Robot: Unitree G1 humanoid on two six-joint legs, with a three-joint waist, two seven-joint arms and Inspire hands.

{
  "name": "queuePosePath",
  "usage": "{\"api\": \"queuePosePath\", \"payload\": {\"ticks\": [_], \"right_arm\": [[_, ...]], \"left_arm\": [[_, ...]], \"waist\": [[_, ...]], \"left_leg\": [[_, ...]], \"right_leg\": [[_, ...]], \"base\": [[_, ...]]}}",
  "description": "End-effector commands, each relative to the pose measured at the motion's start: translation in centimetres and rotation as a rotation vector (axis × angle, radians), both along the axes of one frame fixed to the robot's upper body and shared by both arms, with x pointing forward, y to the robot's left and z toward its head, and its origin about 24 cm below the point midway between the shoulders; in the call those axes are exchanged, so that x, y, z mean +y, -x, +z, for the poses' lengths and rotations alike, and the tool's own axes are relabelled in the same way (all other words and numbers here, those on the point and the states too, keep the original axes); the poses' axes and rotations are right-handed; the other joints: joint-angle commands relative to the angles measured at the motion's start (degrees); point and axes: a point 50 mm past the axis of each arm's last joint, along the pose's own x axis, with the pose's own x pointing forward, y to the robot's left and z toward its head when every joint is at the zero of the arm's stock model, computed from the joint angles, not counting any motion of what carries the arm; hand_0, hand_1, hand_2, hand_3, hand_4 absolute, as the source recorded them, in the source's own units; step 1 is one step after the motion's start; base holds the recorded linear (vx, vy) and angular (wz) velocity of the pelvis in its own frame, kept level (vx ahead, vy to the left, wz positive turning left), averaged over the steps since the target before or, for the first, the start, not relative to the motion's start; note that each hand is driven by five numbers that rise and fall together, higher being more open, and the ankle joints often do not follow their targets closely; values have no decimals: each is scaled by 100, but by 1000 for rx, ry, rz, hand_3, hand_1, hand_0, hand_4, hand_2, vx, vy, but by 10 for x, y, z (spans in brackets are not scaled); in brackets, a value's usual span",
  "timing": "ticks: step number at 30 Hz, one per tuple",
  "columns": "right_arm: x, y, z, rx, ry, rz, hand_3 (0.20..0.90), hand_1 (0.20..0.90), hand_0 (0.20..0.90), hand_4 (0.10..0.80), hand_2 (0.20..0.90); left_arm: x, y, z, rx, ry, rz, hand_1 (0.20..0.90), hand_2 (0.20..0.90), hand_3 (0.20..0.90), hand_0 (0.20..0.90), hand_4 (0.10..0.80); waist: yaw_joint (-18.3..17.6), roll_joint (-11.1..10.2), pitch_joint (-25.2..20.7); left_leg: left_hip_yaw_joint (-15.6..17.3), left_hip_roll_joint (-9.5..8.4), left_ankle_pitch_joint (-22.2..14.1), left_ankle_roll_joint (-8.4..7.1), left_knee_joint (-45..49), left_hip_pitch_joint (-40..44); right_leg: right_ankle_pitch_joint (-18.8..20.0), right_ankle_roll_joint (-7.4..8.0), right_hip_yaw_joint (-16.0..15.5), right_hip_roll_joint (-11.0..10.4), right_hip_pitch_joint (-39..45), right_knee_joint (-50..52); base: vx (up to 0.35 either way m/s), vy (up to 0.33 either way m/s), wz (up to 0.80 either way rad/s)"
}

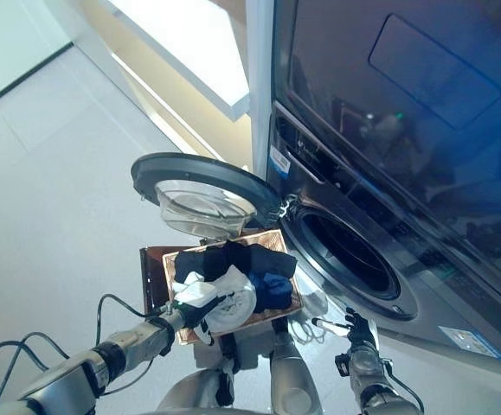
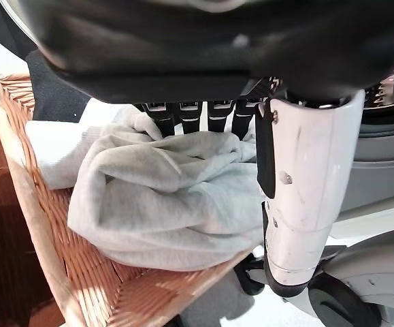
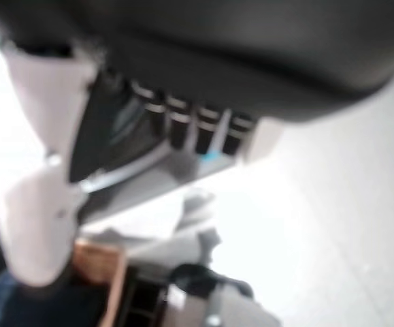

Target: Pick up the clothes and place them into the washing machine

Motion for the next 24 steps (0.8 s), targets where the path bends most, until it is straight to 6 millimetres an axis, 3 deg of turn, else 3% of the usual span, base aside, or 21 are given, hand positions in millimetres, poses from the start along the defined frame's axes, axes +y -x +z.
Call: {"api": "queuePosePath", "payload": {"ticks": [1, 10, 24], "right_arm": [[-9, -12, 12, -91, 43, -29, 900, 900, 900, 800, 900], [-6, -14, 12, -95, 38, -32, 900, 900, 900, 800, 900], [-3, -37, 28, -198, 26, -40, 900, 900, 900, 800, 900]], "left_arm": [[-1, 0, -4, 3, 9, 66, 900, 900, 900, 900, 800], [-10, -2, -6, 15, 6, 109, 900, 900, 900, 900, 800], [-13, -13, -2, -7, -46, 136, 900, 900, 900, 900, 800]], "waist": [[-26, -313, -187], [-78, -320, -144], [-182, -412, -94]], "left_leg": [[-51, -184, -279, -341, 690, -577], [-51, -176, -255, -367, 704, -754], [-76, -103, -203, -429, 886, -1349]], "right_leg": [[528, 186, -40, -271, -6, -346], [562, 163, -28, -254, -163, -368], [641, 107, -57, -183, -663, -335]], "base": [[20, -12, -10], [10, -2, -2], [-3, -21, 0]]}}
